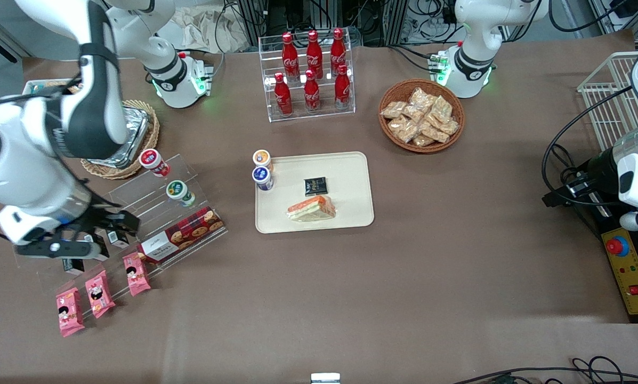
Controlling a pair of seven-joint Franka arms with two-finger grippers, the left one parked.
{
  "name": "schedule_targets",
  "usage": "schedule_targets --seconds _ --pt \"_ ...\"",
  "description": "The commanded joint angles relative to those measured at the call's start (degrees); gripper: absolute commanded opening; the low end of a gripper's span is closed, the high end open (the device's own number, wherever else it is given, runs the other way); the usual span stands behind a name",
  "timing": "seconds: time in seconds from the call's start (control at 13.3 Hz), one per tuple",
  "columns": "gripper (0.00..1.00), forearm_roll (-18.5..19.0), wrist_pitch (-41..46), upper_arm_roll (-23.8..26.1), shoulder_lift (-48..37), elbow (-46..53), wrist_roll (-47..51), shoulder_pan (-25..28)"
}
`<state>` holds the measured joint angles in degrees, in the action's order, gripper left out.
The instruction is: Place sandwich on tray
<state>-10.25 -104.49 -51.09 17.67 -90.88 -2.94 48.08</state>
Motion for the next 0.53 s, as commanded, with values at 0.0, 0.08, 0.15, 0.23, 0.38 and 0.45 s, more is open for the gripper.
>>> schedule_targets --seconds 0.0,0.08,0.15,0.23,0.38,0.45 --pt "0.98 1.01 3.22 -2.95 -4.74 -0.53 -7.68 -0.62" --pt "0.98 2.5 4.19 -4.18 -6.32 -0.26 -8.22 -0.71" --pt "0.98 4.34 4.64 -3.93 -7.81 -0.17 -8.31 -2.01" --pt "0.98 5.05 4.99 -2.54 -9.04 -0.17 -8.4 -5.42" --pt "0.98 5.24 5.61 7.61 -10.89 -0.09 -8.14 -16.46" --pt "0.98 5.5 5.61 13.41 -11.68 -0.09 -8.05 -21.83"
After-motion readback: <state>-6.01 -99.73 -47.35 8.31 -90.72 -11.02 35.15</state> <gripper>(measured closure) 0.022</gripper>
